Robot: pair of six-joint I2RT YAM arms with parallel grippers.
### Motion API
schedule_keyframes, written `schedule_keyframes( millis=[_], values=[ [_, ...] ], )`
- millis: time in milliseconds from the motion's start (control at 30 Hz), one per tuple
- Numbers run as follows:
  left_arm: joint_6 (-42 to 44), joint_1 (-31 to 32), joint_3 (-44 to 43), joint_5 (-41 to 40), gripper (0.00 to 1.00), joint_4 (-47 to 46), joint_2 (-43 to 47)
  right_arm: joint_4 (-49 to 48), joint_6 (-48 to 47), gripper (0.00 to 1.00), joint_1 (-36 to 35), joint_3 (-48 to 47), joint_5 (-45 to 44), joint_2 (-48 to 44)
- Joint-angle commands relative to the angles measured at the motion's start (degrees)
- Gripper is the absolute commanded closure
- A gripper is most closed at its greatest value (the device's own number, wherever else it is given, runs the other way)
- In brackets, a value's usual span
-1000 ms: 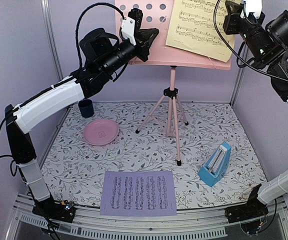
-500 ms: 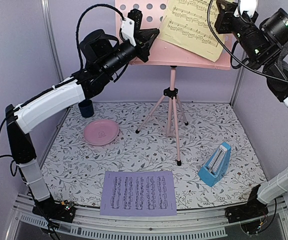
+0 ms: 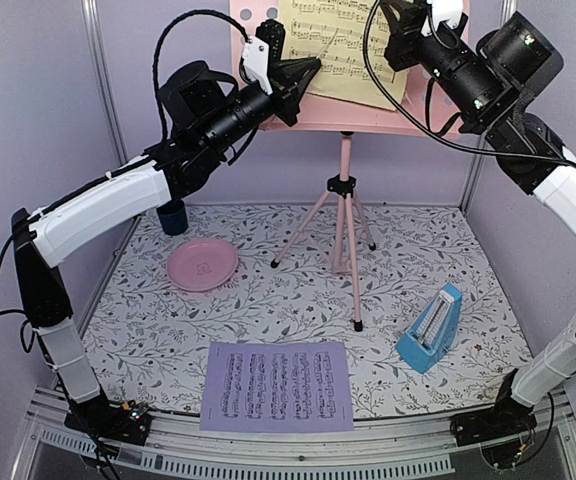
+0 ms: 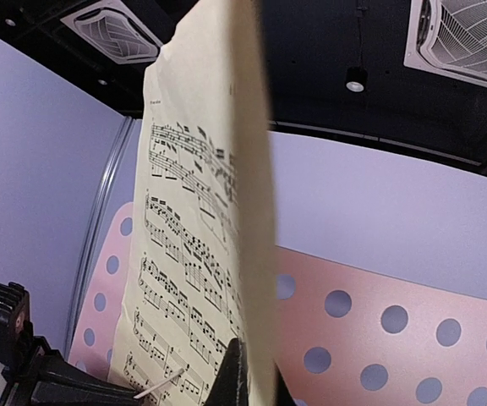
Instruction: Set up the instrument practice props
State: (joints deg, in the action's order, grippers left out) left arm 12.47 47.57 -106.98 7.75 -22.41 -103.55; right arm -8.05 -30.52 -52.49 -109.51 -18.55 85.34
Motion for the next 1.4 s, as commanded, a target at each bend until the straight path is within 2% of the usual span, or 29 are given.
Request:
schedule_keyframes(
  millis=[0, 367, 700, 1367],
  values=[
    [0.76, 0.47, 0.15, 2.70, 1.00, -3.54, 2.17, -1.72, -1.40, 1.00, 0.60, -2.73, 5.67, 2.54],
    [1.81, 0.56, 0.92, 4.03, 1.00, -3.47, 2.85, 0.67, 2.49, 1.00, 5.91, -9.22, 16.67, 7.43],
    [2.30, 0.56, 1.03, 4.45, 1.00, -3.78, 2.74, 4.16, 6.24, 1.00, 9.10, -11.13, 22.44, 9.95],
    [3.01, 0.57, 1.39, 4.63, 1.00, -3.95, 2.71, 5.50, 8.64, 1.00, 10.21, -11.42, 27.23, 12.70]
  ],
)
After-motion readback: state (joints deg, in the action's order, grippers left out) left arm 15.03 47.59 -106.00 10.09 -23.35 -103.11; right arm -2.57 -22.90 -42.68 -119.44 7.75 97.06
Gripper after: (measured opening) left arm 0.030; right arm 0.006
